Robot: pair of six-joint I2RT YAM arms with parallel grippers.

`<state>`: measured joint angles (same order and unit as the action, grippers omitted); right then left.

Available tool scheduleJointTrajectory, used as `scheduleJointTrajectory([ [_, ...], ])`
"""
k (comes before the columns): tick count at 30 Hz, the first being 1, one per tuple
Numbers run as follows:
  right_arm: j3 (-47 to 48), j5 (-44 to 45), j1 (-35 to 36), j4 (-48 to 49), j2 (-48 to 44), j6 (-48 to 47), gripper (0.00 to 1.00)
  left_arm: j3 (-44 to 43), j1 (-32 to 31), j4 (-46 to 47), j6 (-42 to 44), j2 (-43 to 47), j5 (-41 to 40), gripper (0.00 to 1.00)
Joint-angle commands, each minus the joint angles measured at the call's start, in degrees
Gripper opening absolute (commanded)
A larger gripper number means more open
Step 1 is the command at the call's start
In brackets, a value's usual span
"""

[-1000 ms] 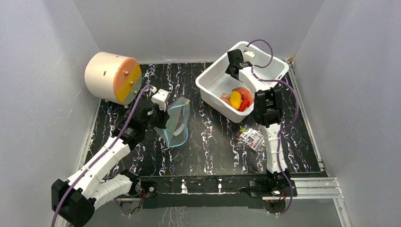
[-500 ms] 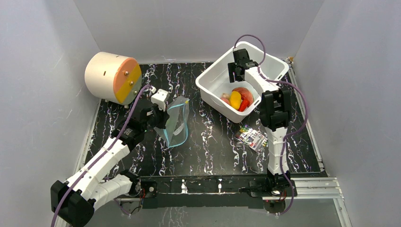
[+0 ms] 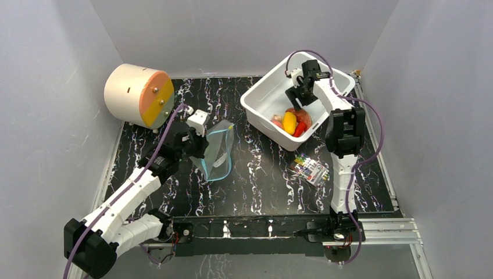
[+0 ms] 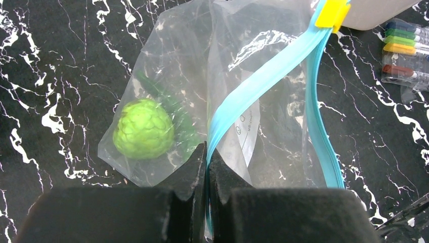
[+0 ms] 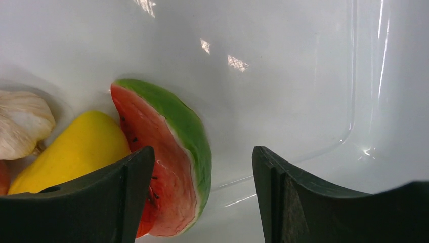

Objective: Place the food in the zip-top bag and seal the zipper
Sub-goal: Pick up the fake fruit from the bin.

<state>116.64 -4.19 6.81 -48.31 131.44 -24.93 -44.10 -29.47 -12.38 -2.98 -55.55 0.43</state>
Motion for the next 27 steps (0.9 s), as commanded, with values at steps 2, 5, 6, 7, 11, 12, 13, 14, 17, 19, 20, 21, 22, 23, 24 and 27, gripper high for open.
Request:
scheduleJointTrajectory([
  [2,2.59,-6.52,-1.22,-1.02,2.44,-7.45,0.69,-0.03,-0.23,0.82,0.33,-1.0,-0.23,0.0],
  [5,3.94,-7.85,-1.27,-1.21,4.37,-7.56,0.68,-0.16,-0.23,0.81,0.35,-1.63,-0.22,0.0],
  [6,4.55,-8.48,-1.27,-1.57,5.04,-7.59,0.67,-0.17,-0.19,0.78,0.32,-1.77,-0.22,0.0],
  [7,4.98,-9.31,-1.27,-1.8,5.51,-7.61,0.66,-0.24,-0.16,0.71,0.33,-1.85,-0.25,0.0],
  [11,5.74,-11.45,-1.25,-1.7,6.74,-7.8,0.54,-0.16,-0.22,0.69,0.43,-1.78,-0.43,0.0],
  [12,5.93,-11.28,-1.27,-1.62,6.95,-7.68,0.46,-0.17,-0.23,0.77,0.42,-1.76,-0.43,0.0],
  [13,6.04,-11.13,-1.25,-1.61,6.99,-7.65,0.41,-0.12,-0.22,0.78,0.41,-1.73,-0.45,0.0],
  [14,5.98,-11.0,-1.2,-1.61,6.92,-7.72,0.39,-0.08,-0.23,0.74,0.38,-1.71,-0.43,0.0],
  [17,5.11,-11.55,-1.18,-1.02,5.71,-8.3,0.36,-0.18,-0.23,0.69,0.34,-1.67,-0.36,0.0],
  [19,4.02,-11.88,-1.18,0.17,4.35,-8.42,0.27,-0.15,-0.21,0.78,0.33,-1.67,-0.29,0.0],
  [20,3.5,-11.97,-1.14,0.9,3.64,-8.13,0.18,-0.14,-0.21,0.78,0.29,-1.68,-0.19,0.0],
  [21,3.24,-12.11,-1.17,1.56,2.98,-7.67,0.1,-0.2,-0.22,0.7,0.33,-1.61,-0.1,0.0],
  [22,2.98,-12.15,-1.03,1.96,2.38,-7.2,0.04,-0.32,-0.21,0.69,0.3,-1.58,-0.03,0.0],
  [23,2.67,-11.71,-1.01,2.49,1.81,-6.63,0.01,-0.26,-0.23,0.65,0.3,-1.59,-0.05,0.0],
  [24,2.23,-10.73,-0.91,3.26,1.21,-5.91,0.0,-0.26,-0.21,0.61,0.29,-1.54,-0.07,0.0],
  [27,0.77,-9.32,-0.75,5.64,-1.0,-3.45,0.0,-0.28,-0.23,0.6,0.28,-1.15,-0.11,0.0],
])
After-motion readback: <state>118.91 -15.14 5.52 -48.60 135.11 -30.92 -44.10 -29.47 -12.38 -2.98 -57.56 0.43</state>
